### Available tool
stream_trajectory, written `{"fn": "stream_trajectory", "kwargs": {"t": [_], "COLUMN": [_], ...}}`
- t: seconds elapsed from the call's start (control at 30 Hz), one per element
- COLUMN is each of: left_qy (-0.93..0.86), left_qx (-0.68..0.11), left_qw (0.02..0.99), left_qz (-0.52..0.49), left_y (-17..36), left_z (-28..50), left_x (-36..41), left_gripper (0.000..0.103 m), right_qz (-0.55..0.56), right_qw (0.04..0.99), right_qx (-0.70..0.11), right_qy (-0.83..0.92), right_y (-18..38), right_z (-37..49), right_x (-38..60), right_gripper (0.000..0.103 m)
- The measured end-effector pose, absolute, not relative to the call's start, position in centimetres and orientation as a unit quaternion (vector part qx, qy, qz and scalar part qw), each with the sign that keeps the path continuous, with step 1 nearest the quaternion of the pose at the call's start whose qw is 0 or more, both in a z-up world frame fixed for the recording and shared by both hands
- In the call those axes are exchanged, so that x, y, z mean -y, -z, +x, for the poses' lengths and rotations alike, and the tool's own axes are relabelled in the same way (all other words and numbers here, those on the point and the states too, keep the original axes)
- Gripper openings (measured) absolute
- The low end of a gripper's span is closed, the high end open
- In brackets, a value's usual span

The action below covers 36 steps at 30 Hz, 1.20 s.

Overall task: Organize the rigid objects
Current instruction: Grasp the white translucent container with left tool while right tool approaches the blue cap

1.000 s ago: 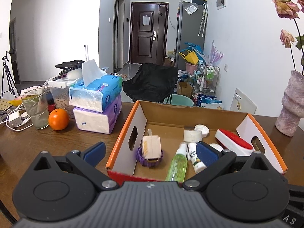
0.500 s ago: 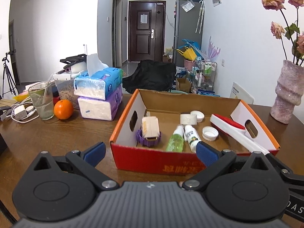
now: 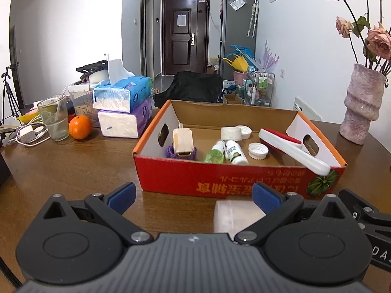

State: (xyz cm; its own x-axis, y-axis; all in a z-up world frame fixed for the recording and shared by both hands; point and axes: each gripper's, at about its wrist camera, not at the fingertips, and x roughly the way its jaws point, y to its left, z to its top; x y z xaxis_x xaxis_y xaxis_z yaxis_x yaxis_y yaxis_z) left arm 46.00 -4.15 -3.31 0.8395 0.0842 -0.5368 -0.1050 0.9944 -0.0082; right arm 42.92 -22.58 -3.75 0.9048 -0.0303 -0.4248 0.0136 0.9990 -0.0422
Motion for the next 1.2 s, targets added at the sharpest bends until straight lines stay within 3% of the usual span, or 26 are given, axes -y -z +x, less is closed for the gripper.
{"fn": "stream_trajectory", "kwargs": {"t": [1.2], "left_qy": [-0.058], "left_qx": [-0.330], "left_qw": [0.942], "left_qz": [0.024], "left_y": [9.3], "left_z": [47.2], "left_x": [10.7], "left_gripper": [0.103], "right_qz": [-0.008], "right_qw": [0.960], "right_qx": [-0.279], "right_qy": [0.032], "right_y": [7.7], "right_z": [43.8], "right_x": [29.4], "right_gripper": [0.103]}}
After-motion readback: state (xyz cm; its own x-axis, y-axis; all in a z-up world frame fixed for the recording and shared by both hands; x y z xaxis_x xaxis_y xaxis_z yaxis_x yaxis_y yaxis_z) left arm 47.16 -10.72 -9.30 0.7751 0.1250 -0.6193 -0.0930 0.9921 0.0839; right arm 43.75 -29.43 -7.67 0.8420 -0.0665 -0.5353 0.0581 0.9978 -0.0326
